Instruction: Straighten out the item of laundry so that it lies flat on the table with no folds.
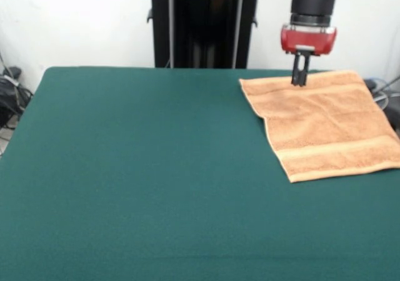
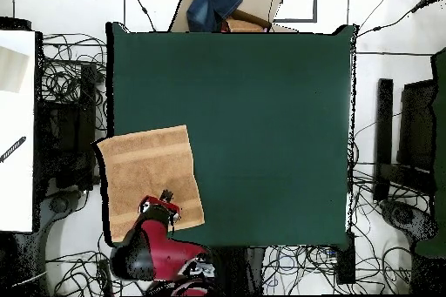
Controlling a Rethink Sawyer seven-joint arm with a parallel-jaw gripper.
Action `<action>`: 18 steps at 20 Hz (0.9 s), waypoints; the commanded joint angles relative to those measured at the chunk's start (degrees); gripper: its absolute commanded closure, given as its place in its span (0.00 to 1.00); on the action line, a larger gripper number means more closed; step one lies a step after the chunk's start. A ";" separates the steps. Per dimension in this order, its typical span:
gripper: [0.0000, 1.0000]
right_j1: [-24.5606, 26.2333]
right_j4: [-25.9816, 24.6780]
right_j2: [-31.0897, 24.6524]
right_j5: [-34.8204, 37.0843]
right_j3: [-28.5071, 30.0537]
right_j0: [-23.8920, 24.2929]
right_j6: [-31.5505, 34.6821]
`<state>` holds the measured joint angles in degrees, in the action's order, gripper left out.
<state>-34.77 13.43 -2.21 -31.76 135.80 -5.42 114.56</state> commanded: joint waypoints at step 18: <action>1.00 -5.54 -13.02 -12.84 15.12 -8.42 18.29 10.76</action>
<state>-37.95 7.54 -0.04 -29.39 133.62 0.32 114.56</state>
